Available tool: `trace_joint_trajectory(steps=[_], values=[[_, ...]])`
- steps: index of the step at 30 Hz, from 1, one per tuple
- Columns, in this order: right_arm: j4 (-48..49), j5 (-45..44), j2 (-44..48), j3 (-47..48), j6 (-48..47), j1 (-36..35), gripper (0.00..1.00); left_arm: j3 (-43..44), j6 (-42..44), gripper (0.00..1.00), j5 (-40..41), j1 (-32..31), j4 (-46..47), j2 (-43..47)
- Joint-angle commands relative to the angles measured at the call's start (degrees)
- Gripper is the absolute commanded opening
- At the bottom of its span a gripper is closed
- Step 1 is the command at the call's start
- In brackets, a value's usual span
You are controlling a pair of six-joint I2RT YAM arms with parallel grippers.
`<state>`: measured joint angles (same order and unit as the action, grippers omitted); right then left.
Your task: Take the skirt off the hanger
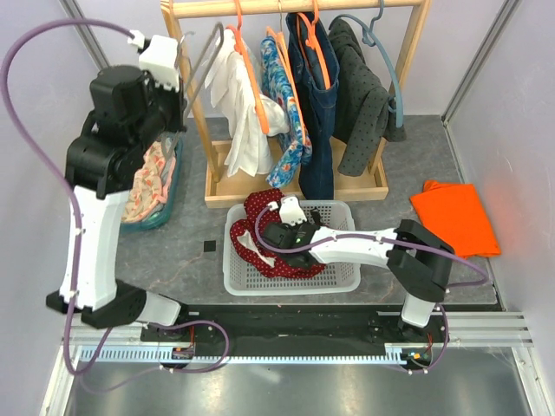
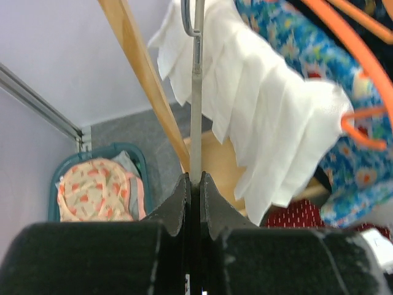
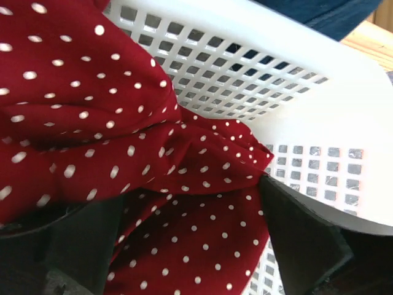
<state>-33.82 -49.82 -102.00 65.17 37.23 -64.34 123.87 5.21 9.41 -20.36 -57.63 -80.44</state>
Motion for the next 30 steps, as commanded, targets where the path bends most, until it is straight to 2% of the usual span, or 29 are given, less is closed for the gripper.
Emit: trace_joint_trajectory(steps=[1, 8, 12, 15, 21, 30], values=[[1.75, 2.19, 5.3, -1.8, 1.35, -1.14, 0.98, 8.38, -1.35, 0.02, 3.51, 0.06, 5.42, -5.49], [-2.73, -5.98, 11.55, -0.13, 5.21, -8.52, 0.98, 14.02, -0.91, 0.02, 5.97, 0.23, 7.26, -12.09], [-2.65, -7.39, 15.41, 0.66, 6.45, -12.73, 0.98, 15.43, 0.32, 0.02, 8.5, 1.02, 9.54, -15.17], [-2.83, -6.96, 17.0, 0.66, 7.41, -13.53, 0.98, 17.45, -1.34, 0.02, 7.04, 3.65, 10.08, -18.07], [-4.94, -7.66, 20.07, 0.58, 9.35, -14.5, 0.98, 21.05, -1.87, 0.02, 5.97, 4.45, 10.25, -22.29], [-4.76, -9.5, 24.3, 0.58, 10.49, -16.0, 0.98, 18.78, -1.7, 0.02, 6.94, 4.45, 10.17, -24.5]])
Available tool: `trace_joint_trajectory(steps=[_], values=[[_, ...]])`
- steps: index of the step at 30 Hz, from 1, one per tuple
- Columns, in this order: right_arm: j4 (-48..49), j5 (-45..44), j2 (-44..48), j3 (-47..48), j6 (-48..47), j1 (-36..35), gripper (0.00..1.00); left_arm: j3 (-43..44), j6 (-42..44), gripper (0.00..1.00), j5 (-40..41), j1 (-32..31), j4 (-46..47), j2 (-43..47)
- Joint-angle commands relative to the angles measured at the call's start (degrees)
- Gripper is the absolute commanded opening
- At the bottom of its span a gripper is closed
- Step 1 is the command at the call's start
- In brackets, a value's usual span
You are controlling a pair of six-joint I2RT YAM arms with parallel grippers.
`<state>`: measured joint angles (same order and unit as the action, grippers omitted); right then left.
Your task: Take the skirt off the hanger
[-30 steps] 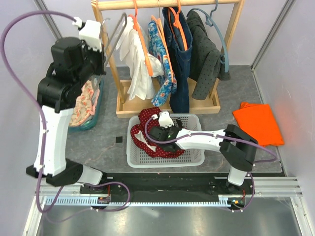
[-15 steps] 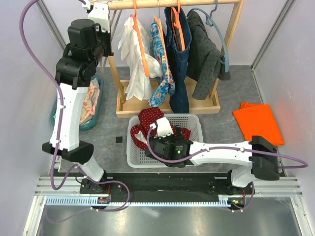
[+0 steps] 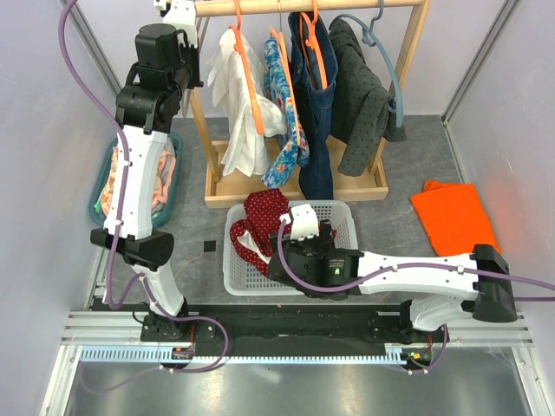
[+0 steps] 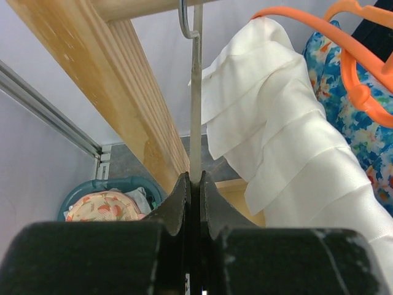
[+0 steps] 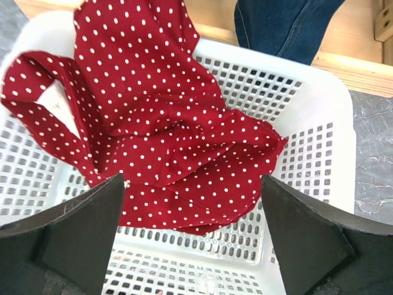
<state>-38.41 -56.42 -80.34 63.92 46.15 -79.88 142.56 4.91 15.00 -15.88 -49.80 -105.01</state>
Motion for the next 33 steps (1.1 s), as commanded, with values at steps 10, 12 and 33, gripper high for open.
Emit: trace_joint_trajectory(steps=[10, 12, 33], values=[[-0.08, -4.75, 5.01, 2.08, 1.22, -0.46, 0.98, -8.26, -3.15, 0.7, -1.29, -0.12, 2.69, 10.7], [-0.08, -4.84, 5.1, 2.26, 1.14, -0.54, 0.98, -8.18, -3.15, 0.88, -1.64, -0.2, 2.87, 12.8], [6.33, -6.77, 3.08, -1.78, 0.7, -1.42, 0.98, -0.97, -11.15, 1.0, -12.46, -8.81, 5.15, 11.42]])
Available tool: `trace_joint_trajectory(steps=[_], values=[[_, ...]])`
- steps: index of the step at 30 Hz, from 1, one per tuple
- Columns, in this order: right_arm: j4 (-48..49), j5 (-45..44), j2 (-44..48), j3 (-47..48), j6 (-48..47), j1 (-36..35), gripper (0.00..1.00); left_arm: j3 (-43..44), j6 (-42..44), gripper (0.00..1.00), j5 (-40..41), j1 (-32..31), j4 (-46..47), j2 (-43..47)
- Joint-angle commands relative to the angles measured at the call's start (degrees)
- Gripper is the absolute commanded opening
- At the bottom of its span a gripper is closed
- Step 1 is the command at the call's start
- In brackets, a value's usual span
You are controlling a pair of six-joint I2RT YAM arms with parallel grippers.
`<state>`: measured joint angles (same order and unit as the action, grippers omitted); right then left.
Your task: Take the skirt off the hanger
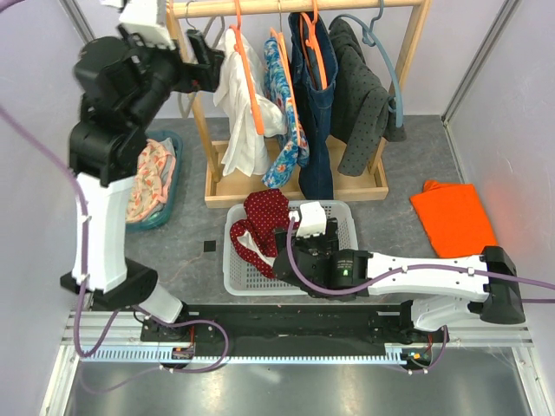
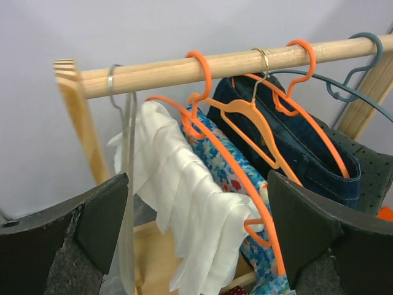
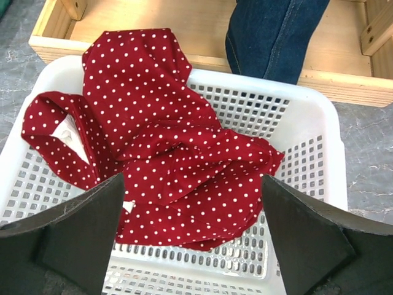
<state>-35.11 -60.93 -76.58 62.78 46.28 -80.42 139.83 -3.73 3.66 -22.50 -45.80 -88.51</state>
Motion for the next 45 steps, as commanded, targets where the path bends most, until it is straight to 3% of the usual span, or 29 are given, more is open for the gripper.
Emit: trace_joint_trajectory(steps=[1, 15, 17, 26, 30, 36, 45], values=[[3.21, -2.35, -1.81, -0.38, 0.56, -1.14, 0.98, 1.94, -2.77, 1.0, -0.42, -2.63, 1.76, -5.79], [3.65, -3.06, -6.04, 1.11, 1.27, -4.21, 0.98, 4.4, -3.83, 0.99, 12.77, -8.96, 2.73, -14.85], [3.56, -3.06, -5.6, 1.02, 1.44, -4.3, 0.98, 3.61, -2.96, 0.95, 14.27, -8.96, 3.0, -15.38], [1.81, -5.25, -2.35, 2.78, 1.71, -4.3, 0.98, -3.25, -0.41, 0.61, 15.76, -8.79, 3.35, -14.85], [1.71, -5.78, -1.21, 3.05, 1.62, -4.3, 0.98, -3.51, 0.47, 0.32, 16.38, -8.79, 3.44, -14.32], [1.71, -5.7, -2.0, 3.05, 1.88, -4.3, 0.98, -3.6, 1.96, 0.02, 17.07, -8.79, 4.23, -13.53], [1.89, -5.25, -1.65, 3.57, 1.8, -4.3, 0.98, 0.36, 6.45, 0.02, 16.12, -8.79, 7.74, -10.81]])
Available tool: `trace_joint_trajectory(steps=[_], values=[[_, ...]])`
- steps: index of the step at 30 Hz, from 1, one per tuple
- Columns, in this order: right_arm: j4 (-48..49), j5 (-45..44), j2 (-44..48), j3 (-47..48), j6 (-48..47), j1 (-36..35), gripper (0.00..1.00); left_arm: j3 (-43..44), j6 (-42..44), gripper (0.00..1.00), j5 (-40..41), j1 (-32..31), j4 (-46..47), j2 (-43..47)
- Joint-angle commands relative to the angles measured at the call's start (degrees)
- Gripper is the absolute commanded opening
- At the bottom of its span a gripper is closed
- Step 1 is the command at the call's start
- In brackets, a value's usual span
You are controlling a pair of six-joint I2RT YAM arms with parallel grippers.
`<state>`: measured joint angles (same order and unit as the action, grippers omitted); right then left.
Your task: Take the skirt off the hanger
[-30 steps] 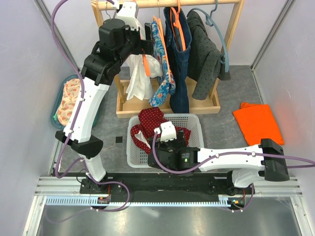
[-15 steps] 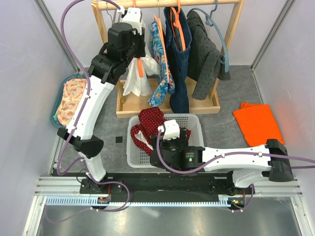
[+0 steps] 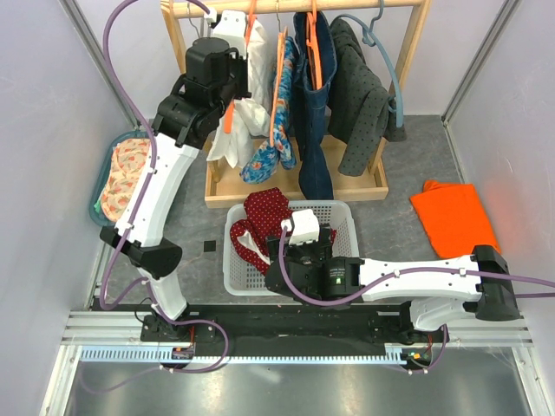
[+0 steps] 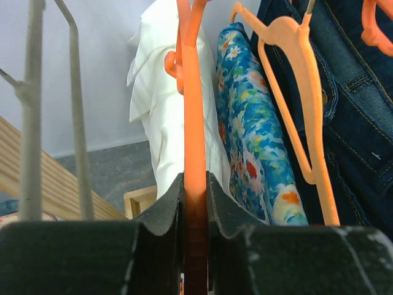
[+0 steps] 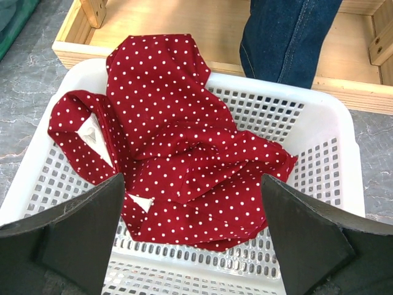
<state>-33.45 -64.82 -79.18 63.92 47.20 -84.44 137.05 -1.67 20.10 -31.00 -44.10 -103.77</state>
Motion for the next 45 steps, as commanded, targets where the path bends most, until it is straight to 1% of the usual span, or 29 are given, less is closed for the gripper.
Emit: trace_joint_trajectory(steps=[1, 3, 5, 9, 11, 15, 17, 19, 20, 23, 27, 28, 30, 32, 38, 41, 42, 43, 45], values=[[0.58, -1.36, 1.04, 2.7, 0.01, -0.28, 0.98, 3.13, 4.57, 0.02, -0.41, -0.37, 5.87, 5.84], [1.1, -1.54, 1.3, 3.84, -0.97, -0.28, 0.98, 1.91, 4.66, 0.02, -1.28, -0.29, 5.69, 7.69], [1.9, -1.8, 1.57, 5.33, -3.33, -0.37, 0.98, 0.07, 4.4, 0.02, -2.16, -0.37, 5.43, 11.82], [4.88, -1.37, 2.01, 7.62, -8.26, -0.28, 0.98, -7.92, 3.43, 0.02, -5.32, -0.37, 4.2, 19.73], [6.47, -1.36, 1.92, 8.93, -9.75, -0.28, 0.98, -10.22, 2.56, 0.02, -6.47, -0.37, 2.97, 23.58], [7.96, -1.54, 1.04, 11.48, -12.91, -0.37, 0.98, -14.78, 2.2, 0.02, -9.54, -0.37, 0.33, 28.77], [8.84, -1.37, 0.61, 13.58, -14.06, -0.37, 0.98, -17.5, -0.52, 0.02, -11.38, -0.37, -1.16, 30.54], [10.59, -0.75, 0.51, 15.0, -16.69, -0.28, 0.98, -20.06, -1.75, 0.02, -12.97, -0.37, -2.04, 33.45], [11.73, -0.66, 0.34, 16.31, -18.27, -0.37, 0.98, -22.51, -2.71, 0.02, -14.98, -0.37, -3.0, 34.41], [15.51, -1.19, -0.71, 19.38, -23.89, -0.37, 0.98, -25.42, -3.86, 0.02, -17.97, -0.28, -4.24, 37.14], [22.09, 0.12, -3.61, 23.87, -33.91, -0.37, 0.98, -26.57, -4.92, 0.02, -19.92, 0.07, -5.12, 39.16], [23.33, 1.09, -4.75, 25.27, -37.67, -0.46, 0.98, -26.75, -5.27, 0.02, -19.92, 0.15, -5.12, 39.6], [26.75, 5.74, -5.63, 26.08, -40.68, -0.63, 0.98, -26.93, -5.36, 0.02, -21.5, 0.24, -5.3, 39.87], [27.91, 9.34, -7.04, 26.87, -43.32, -0.55, 0.98, -27.19, -5.36, 0.02, -21.94, 0.24, -5.39, 40.22], [28.62, 11.82, -10.99, 29.24, -46.84, -0.46, 0.98, -27.01, -5.71, 0.02, -23.35, 0.24, -6.0, 41.45], [28.79, 12.35, -12.58, 30.56, -46.76, -0.02, 0.98, -27.19, -5.89, 0.02, -23.44, 0.24, -6.09, 41.71], [28.88, 12.26, -12.76, 30.82, -48.33, 0.24, 0.98, -27.28, -5.97, 0.02, -23.44, 0.24, -6.18, 41.8], [28.79, 12.43, -12.93, 31.09, -48.26, 0.33, 0.93, -27.19, -5.97, 0.02, -23.52, 0.24, -6.09, 41.8], [28.97, 12.7, -12.76, 31.09, -48.52, 0.6, 0.73, -27.1, -6.06, 0.02, -23.61, 0.24, -6.18, 41.8]])
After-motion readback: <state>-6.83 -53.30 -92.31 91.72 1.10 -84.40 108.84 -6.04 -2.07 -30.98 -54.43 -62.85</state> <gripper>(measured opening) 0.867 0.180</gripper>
